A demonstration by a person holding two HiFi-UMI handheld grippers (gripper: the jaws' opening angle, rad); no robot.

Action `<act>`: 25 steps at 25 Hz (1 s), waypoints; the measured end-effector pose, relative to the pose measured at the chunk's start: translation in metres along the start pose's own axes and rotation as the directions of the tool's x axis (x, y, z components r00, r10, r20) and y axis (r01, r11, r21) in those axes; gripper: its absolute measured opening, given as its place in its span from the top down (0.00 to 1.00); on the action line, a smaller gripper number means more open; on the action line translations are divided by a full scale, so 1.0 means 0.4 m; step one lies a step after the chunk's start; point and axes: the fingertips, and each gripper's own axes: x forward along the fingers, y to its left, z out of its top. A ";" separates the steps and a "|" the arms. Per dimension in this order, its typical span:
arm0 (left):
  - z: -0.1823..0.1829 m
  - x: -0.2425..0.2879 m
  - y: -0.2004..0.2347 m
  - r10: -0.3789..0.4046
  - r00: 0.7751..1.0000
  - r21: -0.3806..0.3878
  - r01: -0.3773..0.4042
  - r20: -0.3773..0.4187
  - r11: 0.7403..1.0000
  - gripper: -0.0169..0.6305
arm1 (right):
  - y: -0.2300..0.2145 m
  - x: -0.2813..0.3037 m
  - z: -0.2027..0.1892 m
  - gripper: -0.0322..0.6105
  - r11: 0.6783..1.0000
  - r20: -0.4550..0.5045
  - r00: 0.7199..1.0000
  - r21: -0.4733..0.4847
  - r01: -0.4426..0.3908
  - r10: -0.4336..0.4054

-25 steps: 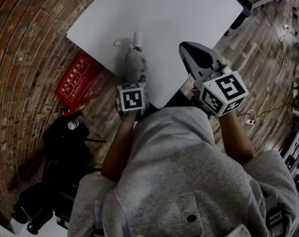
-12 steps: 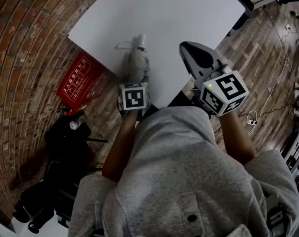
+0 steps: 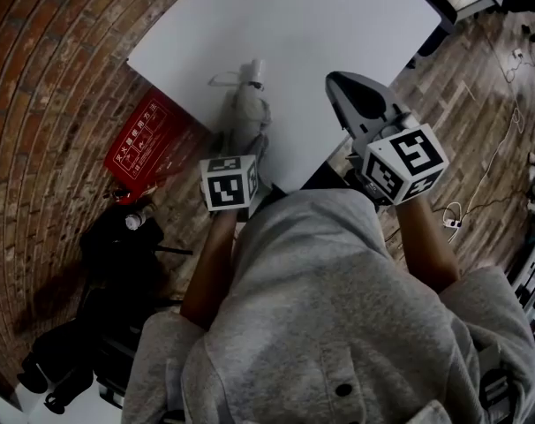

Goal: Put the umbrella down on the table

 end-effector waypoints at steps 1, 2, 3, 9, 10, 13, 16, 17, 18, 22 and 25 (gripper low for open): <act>0.008 -0.014 0.003 0.015 1.000 0.004 -0.015 0.017 1.000 0.46 | 0.000 -0.003 0.000 0.90 1.000 0.003 1.000 -0.001 -0.001 0.001; 0.017 -0.029 0.007 0.035 0.999 0.008 -0.035 0.038 0.999 0.46 | 0.001 -0.007 0.000 0.90 1.000 0.006 1.000 0.000 -0.003 0.003; 0.028 -0.047 0.009 0.054 0.997 0.012 -0.055 0.061 0.998 0.46 | 0.002 -0.010 -0.001 0.90 1.000 0.008 1.000 -0.001 -0.007 0.007; 0.120 -0.172 -0.007 0.163 0.952 -0.007 -0.167 0.257 0.986 0.57 | -0.005 -0.031 0.003 0.90 0.999 0.024 0.999 -0.004 -0.036 0.036; 0.135 -0.196 -0.014 0.187 0.938 -0.013 -0.192 0.291 0.981 0.66 | -0.006 -0.038 0.006 0.90 0.999 0.030 0.999 -0.005 -0.042 0.042; 0.166 -0.250 -0.052 0.222 0.903 -0.027 -0.228 0.368 0.973 0.82 | -0.009 -0.068 0.006 0.90 0.998 0.041 0.997 -0.004 -0.061 0.061; 0.170 -0.277 -0.112 0.221 0.889 -0.031 -0.228 0.401 0.973 0.90 | -0.023 -0.117 -0.006 0.90 0.998 0.045 0.997 0.001 -0.069 0.069; 0.168 -0.283 -0.137 0.214 0.888 -0.037 -0.218 0.406 0.975 0.92 | -0.030 -0.138 -0.010 0.90 0.998 0.048 0.996 0.003 -0.071 0.070; 0.165 -0.288 -0.164 0.206 0.889 -0.040 -0.208 0.410 0.977 0.93 | -0.037 -0.160 -0.014 0.90 0.997 0.050 0.996 0.005 -0.073 0.072; 0.147 -0.307 -0.274 0.190 0.884 0.006 -0.213 0.428 0.977 0.94 | -0.061 -0.248 -0.036 0.90 0.997 0.054 0.995 0.007 -0.079 0.079; 0.123 -0.324 -0.348 0.184 0.881 0.015 -0.212 0.437 0.977 0.94 | -0.072 -0.316 -0.052 0.90 0.997 0.067 0.994 0.009 -0.082 0.082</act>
